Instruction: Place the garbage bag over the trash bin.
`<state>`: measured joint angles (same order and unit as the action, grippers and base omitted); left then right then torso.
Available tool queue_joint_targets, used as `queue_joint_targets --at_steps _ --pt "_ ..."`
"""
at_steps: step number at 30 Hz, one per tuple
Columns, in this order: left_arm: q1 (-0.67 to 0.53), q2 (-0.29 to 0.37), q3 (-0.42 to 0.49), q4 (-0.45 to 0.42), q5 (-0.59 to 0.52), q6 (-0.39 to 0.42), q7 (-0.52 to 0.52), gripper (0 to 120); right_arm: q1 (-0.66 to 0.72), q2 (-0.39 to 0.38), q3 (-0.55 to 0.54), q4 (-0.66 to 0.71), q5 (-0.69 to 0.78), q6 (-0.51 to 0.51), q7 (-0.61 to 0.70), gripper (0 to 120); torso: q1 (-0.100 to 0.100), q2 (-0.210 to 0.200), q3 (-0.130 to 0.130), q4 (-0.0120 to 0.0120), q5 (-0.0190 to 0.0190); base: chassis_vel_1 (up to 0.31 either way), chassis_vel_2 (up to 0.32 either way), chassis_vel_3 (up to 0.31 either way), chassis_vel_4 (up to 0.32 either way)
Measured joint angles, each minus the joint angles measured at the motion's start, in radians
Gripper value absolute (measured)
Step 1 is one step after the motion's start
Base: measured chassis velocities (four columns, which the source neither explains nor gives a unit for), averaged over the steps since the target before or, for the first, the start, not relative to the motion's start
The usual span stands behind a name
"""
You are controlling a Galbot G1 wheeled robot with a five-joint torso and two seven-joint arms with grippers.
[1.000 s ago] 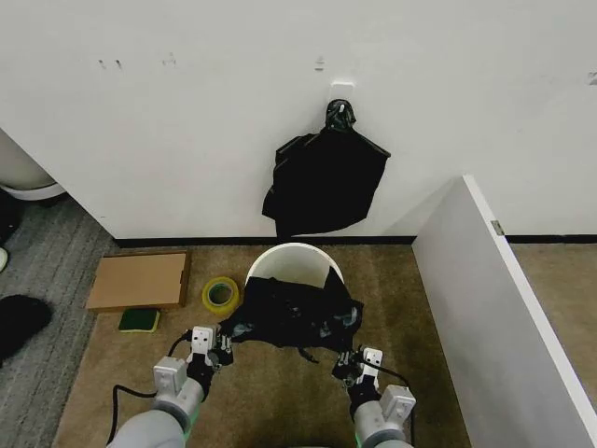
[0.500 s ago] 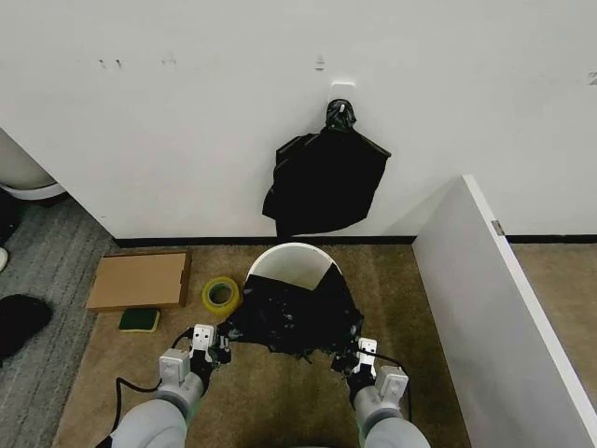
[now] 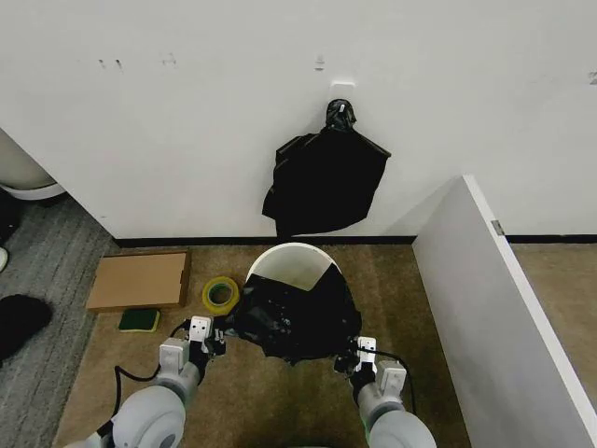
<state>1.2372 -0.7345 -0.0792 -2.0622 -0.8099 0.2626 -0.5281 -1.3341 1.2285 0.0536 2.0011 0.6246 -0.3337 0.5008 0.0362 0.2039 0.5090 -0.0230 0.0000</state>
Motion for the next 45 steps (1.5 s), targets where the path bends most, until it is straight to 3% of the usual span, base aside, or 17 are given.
queue_joint_targets --at_steps 9,11,17,18,21,23,27,28,34,39,45 --pt "0.022 -0.002 -0.008 -0.032 0.008 -0.013 -0.001 0 -0.014 -0.012 0.003 0.016 -0.011 0.002 -0.003 0 0.0 0.0 0.0 0.0 0.0 0.0 0.0 0.0 0.0" --pt "0.035 -0.002 -0.015 -0.048 0.011 -0.017 -0.002 0 -0.026 -0.015 0.003 0.027 -0.029 0.009 -0.008 5 0.0 0.0 0.0 -0.0001 0.0 0.0 0.0 0.0 0.0" --pt "0.087 -0.005 -0.037 -0.102 0.053 -0.022 -0.01 22 -0.065 -0.019 0.003 0.054 -0.099 0.037 -0.021 23 0.0 0.0 0.0 0.0 0.0001 0.0 0.0 0.0 0.0" --pt "0.122 -0.011 -0.048 -0.131 0.082 -0.023 -0.017 28 -0.089 -0.026 0.003 0.071 -0.123 0.041 -0.024 32 0.0 0.0 0.0 0.0 0.0001 0.0 0.0 0.0 0.0" --pt "0.176 -0.015 -0.057 -0.173 0.098 -0.024 -0.024 41 -0.127 -0.044 0.007 0.092 -0.179 0.045 -0.035 45 0.0 0.0 0.0 0.0 0.0001 0.0 0.0 0.0 0.0" --pt "0.196 -0.017 -0.06 -0.186 0.102 -0.025 -0.027 45 -0.14 -0.05 0.009 0.099 -0.193 0.048 -0.04 46 0.0 0.0 0.0 0.0001 0.0001 0.0 0.0 0.0 0.0" --pt "0.295 -0.034 -0.078 -0.234 0.139 -0.043 -0.036 62 -0.201 -0.07 0.021 0.128 -0.273 0.092 -0.073 66 0.0 0.0 0.0 0.0001 0.0001 0.0 0.0 0.0 0.0" --pt "0.295 -0.034 -0.078 -0.234 0.139 -0.043 -0.036 62 -0.201 -0.07 0.021 0.128 -0.273 0.092 -0.073 66 0.0 0.0 0.0 0.0001 0.0001 0.0 0.0 0.0 0.0" --pt "0.415 -0.062 -0.185 -0.279 0.157 -0.072 -0.042 90 -0.262 -0.069 0.026 0.169 -0.329 0.142 -0.091 93 0.0 0.0 0.0 0.0 -0.0001 0.0 0.0 0.0 0.0" --pt "0.485 -0.055 -0.258 -0.307 0.156 -0.087 0.003 99 -0.294 -0.071 0.029 0.171 -0.353 0.182 -0.11 100 0.0 0.0 0.0 0.0 0.0 0.0 0.0 0.0 0.0" --pt "0.559 -0.033 -0.359 -0.315 0.108 -0.148 0.103 100 -0.321 -0.074 0.038 0.158 -0.391 0.27 -0.154 100 0.0 0.0 0.0 0.0 -0.0001 0.0 0.0 0.0 0.0"
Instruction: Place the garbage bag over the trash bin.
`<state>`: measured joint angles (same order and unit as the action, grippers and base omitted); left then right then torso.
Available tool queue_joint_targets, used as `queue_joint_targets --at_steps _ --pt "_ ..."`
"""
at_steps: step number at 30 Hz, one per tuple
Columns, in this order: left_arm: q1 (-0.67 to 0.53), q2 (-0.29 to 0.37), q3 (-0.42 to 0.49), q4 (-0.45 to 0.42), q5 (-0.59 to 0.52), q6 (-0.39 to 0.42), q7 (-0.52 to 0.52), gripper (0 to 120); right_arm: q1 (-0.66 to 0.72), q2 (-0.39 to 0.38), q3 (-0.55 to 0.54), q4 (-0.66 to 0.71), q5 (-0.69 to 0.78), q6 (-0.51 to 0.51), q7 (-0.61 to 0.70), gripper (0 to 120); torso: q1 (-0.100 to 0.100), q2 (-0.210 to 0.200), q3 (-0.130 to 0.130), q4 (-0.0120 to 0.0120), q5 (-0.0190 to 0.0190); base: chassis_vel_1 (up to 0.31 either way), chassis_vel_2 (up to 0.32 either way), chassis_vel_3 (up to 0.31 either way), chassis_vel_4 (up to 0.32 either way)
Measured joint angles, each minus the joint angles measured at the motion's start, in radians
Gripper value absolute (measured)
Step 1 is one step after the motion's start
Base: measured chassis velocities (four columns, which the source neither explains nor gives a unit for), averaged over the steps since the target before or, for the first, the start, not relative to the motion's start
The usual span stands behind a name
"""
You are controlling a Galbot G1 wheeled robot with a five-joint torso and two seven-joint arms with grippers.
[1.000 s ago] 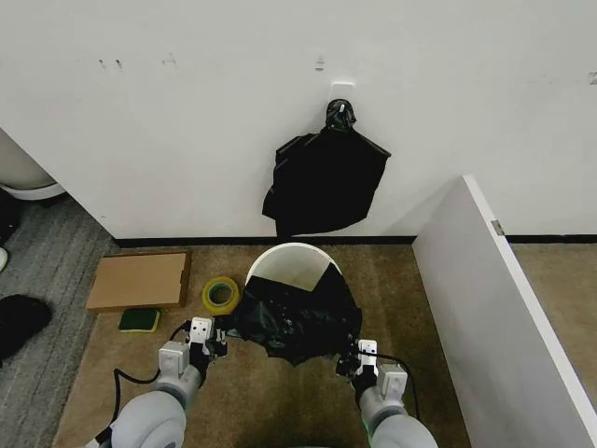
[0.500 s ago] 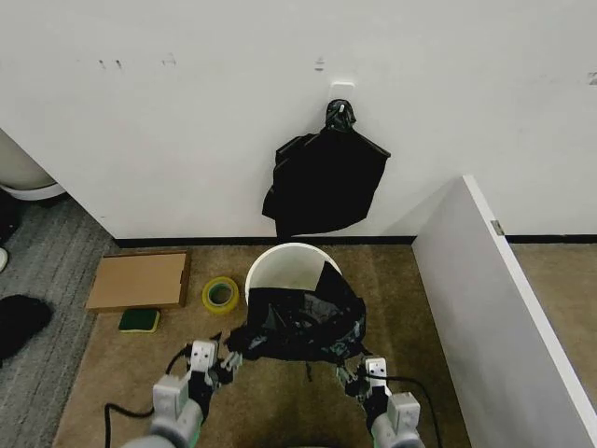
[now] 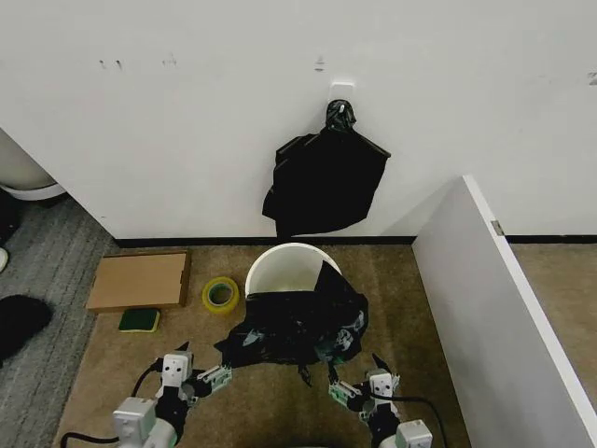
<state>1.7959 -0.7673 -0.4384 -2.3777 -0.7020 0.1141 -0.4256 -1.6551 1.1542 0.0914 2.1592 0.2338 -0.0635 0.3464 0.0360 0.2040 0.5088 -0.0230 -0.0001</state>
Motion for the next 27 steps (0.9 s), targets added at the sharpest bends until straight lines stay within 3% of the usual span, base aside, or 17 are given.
queue_joint_targets --at_steps 9,12,20,23,27 --pt "0.044 0.027 -0.087 -0.002 -0.034 -0.025 0.003 100 -0.078 -0.016 0.01 0.028 -0.074 0.069 -0.039 100 0.0 0.0 0.0 -0.0001 0.0 0.0 0.0 0.0 0.0" --pt "0.08 0.045 -0.127 0.009 -0.021 -0.072 0.024 100 -0.112 -0.025 0.02 0.043 -0.105 0.117 -0.07 100 0.0 0.0 0.0 -0.0001 0.0 0.0 0.0 0.0 0.0" --pt "0.067 0.044 -0.127 0.018 -0.082 -0.164 0.106 100 -0.109 -0.033 0.027 0.062 -0.095 0.18 -0.104 100 0.0 0.0 0.0 0.0 0.0002 0.0 0.0 0.0 0.0" --pt "0.062 0.039 -0.126 -0.002 -0.168 -0.164 0.132 100 -0.119 -0.037 0.031 0.083 -0.095 0.205 -0.119 100 0.0 0.0 0.0 0.0 0.0 0.0 0.0 0.0 0.0" --pt "0.034 0.052 -0.164 -0.025 -0.373 -0.057 0.127 100 -0.11 -0.048 0.039 0.092 -0.074 0.215 -0.121 100 0.0 0.0 0.0 0.0 0.0005 0.0 0.0 0.0 0.0"
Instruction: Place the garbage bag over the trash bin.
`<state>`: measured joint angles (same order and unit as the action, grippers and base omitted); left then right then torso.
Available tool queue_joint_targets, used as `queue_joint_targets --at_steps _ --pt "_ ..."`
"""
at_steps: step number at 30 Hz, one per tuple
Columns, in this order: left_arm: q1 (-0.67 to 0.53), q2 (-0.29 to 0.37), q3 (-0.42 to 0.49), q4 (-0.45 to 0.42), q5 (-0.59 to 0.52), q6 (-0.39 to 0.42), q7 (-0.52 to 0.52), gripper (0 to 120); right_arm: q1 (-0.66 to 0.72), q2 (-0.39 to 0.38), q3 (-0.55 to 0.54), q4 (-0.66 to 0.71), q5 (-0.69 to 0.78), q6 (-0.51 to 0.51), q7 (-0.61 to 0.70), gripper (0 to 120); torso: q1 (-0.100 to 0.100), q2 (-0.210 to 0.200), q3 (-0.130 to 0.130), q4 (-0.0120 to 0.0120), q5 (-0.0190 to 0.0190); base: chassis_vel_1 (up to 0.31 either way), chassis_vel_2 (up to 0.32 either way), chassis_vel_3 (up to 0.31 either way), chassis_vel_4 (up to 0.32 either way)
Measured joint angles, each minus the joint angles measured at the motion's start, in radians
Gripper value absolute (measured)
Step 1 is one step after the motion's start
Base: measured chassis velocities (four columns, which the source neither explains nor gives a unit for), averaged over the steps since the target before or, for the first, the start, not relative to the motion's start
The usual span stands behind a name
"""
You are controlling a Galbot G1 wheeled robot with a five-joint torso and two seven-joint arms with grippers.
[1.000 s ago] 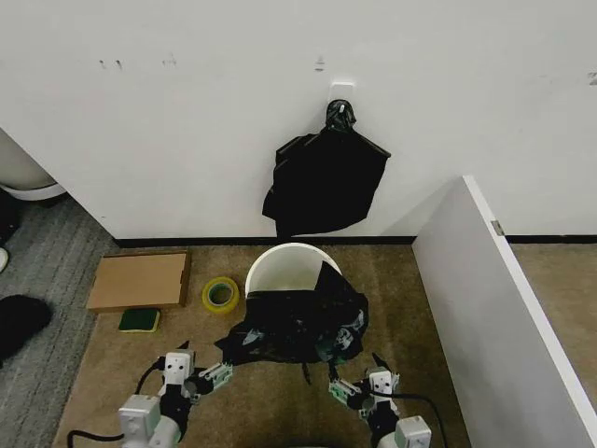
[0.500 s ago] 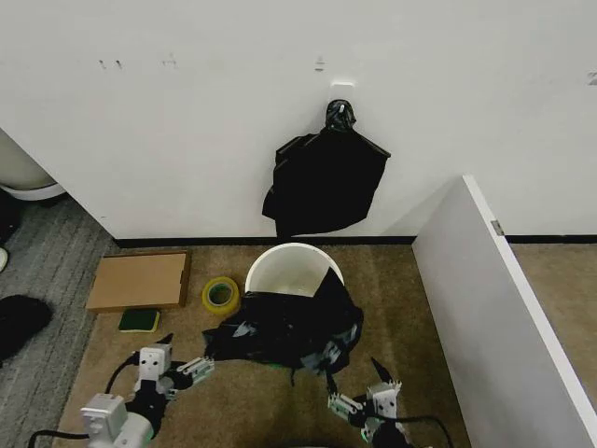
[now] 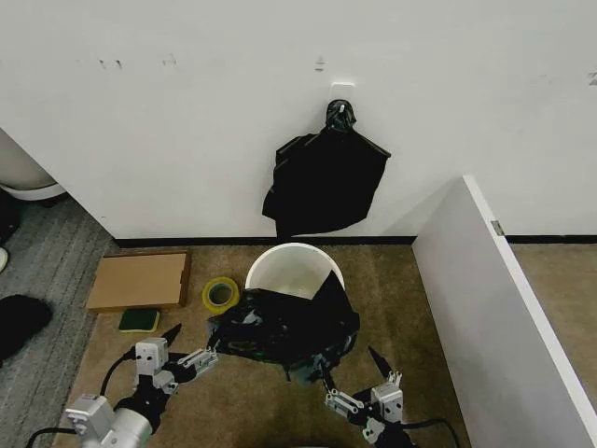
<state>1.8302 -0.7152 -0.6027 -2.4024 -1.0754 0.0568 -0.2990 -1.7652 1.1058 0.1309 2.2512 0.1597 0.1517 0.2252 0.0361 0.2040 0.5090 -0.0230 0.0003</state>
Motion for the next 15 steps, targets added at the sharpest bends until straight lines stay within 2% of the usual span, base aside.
queue_joint_targets --at_steps 1,2,4,6,8,10,15 --pt "0.0 0.0 0.0 0.0 0.0 0.0 0.0 100 0.0 0.0 0.0 0.0 0.0 0.0 0.0 100 0.0 0.0 0.0 0.0 0.0 0.0 0.0 0.0 0.0" --pt "-0.024 0.004 -0.017 0.0 -0.067 0.035 -0.008 100 0.008 -0.005 0.004 0.005 0.012 0.003 0.0 100 0.0 0.0 0.0 -0.0001 -0.0006 0.0 0.0 0.0 0.0" --pt "-0.038 0.006 -0.039 0.0 -0.083 0.049 -0.006 100 0.016 -0.01 0.009 0.021 0.025 0.004 0.0 100 0.0 0.0 0.0 0.0 -0.0002 0.0 0.0 0.0 0.0" --pt "-0.037 0.009 -0.055 -0.005 -0.055 0.049 0.009 100 0.019 -0.014 0.013 0.039 0.034 0.003 0.004 100 0.0 0.0 0.0 0.0 -0.0004 0.0 0.0 0.0 0.0" --pt "-0.023 0.015 -0.063 -0.014 0.031 0.021 0.07 100 0.027 -0.019 0.02 0.068 0.05 -0.004 0.014 100 0.0 0.0 0.0 0.0 -0.0002 0.0 0.0 0.0 0.0" --pt "-0.018 0.017 -0.061 -0.017 0.063 0.005 0.103 100 0.032 -0.023 0.023 0.081 0.063 -0.008 0.016 100 0.0 0.0 0.0 0.0 -0.0003 0.0 0.0 0.0 0.0" --pt "-0.004 0.012 -0.037 -0.027 0.138 -0.015 0.162 100 0.094 -0.073 0.057 0.131 0.193 -0.063 0.005 100 0.0 0.0 0.0 -0.0001 -0.0003 0.0 0.0 0.0 0.0"
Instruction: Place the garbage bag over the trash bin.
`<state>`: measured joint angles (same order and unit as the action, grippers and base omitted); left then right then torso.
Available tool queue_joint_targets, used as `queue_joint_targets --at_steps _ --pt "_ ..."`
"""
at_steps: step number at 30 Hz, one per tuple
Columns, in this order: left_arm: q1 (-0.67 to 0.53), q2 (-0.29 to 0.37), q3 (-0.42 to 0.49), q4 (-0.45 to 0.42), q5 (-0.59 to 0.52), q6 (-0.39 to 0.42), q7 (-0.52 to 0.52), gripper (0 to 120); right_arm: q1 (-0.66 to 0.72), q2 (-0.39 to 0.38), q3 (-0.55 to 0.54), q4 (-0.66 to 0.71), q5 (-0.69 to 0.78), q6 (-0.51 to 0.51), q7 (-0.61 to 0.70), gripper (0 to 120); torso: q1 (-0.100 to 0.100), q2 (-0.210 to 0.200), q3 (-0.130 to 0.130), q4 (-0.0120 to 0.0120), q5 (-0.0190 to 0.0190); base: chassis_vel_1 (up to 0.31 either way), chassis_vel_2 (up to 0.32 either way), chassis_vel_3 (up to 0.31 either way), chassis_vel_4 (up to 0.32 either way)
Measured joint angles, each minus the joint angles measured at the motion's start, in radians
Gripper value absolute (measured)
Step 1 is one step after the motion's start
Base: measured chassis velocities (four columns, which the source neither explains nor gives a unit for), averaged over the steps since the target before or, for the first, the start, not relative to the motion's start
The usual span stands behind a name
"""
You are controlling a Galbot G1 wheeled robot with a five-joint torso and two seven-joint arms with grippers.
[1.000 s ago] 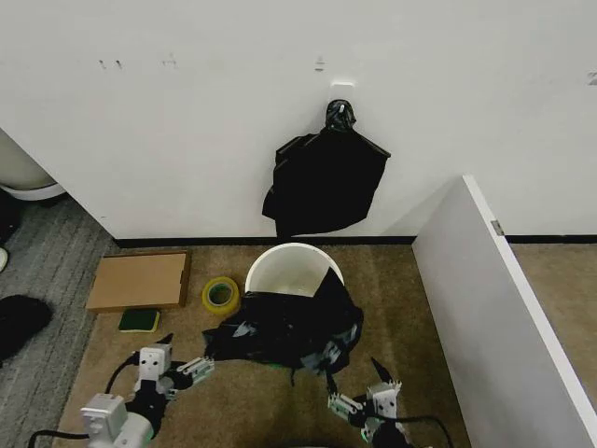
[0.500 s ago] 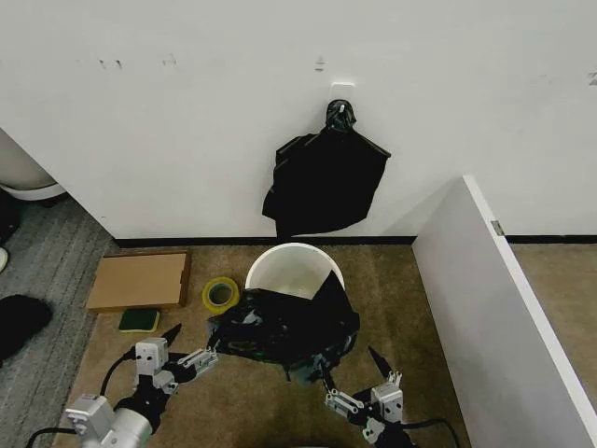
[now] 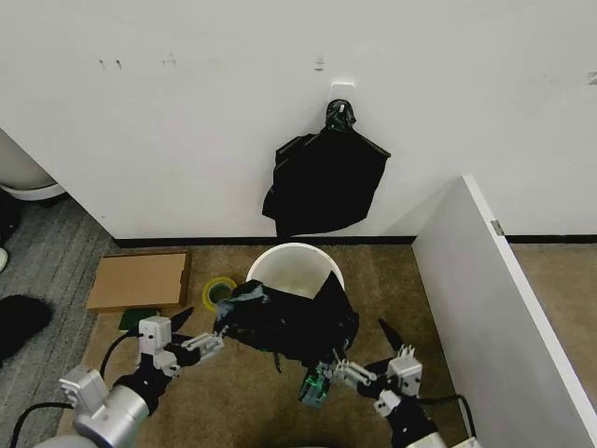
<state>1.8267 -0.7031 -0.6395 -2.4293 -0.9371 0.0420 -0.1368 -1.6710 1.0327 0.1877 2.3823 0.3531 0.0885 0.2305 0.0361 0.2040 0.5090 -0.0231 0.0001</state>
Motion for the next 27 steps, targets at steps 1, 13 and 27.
queue_joint_targets --at_steps 1,13,27 --pt "0.011 -0.011 0.003 0.0 0.027 -0.008 0.003 100 0.028 -0.033 0.024 0.013 0.053 -0.035 -0.018 100 0.0 0.0 0.0 0.0 0.0001 0.0 0.0 0.0 0.0" --pt "0.098 -0.145 0.057 0.031 0.296 -0.126 0.012 100 0.422 -0.369 0.017 -0.075 0.471 -0.312 -0.146 100 0.0 0.0 0.0 0.0004 0.0002 0.0 0.0 0.0 0.0" --pt "0.053 -0.244 0.147 0.056 0.479 -0.158 -0.009 100 1.185 -0.297 -0.512 -0.481 0.553 -0.459 -0.241 100 0.0 0.0 0.0 0.0001 0.0001 0.0 0.0 0.0 0.0"
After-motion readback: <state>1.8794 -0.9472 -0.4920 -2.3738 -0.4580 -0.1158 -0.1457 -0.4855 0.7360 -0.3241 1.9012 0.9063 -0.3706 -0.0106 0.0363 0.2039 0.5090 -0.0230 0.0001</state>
